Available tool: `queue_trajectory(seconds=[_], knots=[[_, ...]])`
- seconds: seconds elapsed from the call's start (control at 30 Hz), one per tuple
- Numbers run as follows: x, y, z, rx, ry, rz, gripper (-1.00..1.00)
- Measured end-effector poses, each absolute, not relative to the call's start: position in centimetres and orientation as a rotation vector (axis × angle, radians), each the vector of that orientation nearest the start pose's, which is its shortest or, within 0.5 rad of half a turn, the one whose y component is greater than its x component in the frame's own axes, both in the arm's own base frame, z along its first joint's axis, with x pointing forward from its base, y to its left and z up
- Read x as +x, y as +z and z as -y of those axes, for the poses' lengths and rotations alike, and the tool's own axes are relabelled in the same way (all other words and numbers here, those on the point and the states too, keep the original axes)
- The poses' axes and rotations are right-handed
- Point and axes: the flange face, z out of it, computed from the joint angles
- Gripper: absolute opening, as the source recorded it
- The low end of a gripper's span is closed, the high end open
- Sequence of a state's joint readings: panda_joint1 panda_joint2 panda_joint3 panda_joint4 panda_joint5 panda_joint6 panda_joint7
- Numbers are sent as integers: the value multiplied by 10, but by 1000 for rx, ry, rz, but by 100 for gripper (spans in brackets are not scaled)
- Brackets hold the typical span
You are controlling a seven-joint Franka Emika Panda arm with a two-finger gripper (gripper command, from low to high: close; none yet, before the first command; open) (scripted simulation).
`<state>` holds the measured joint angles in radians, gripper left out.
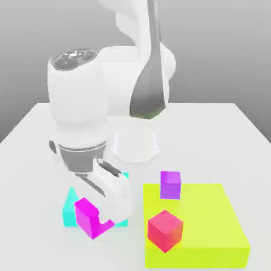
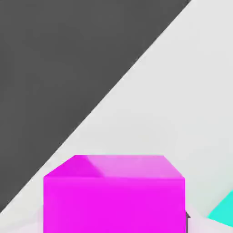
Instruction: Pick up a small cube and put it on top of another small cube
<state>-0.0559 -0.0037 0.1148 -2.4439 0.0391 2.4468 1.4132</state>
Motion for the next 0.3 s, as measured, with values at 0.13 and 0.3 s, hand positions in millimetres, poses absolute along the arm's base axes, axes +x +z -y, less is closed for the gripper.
queue_trajectory(seconds=[0.13, 0.3], knots=[[468, 293, -60, -2489, 0, -1914, -100], [467, 266, -60, -2491, -1, -1912, 100]])
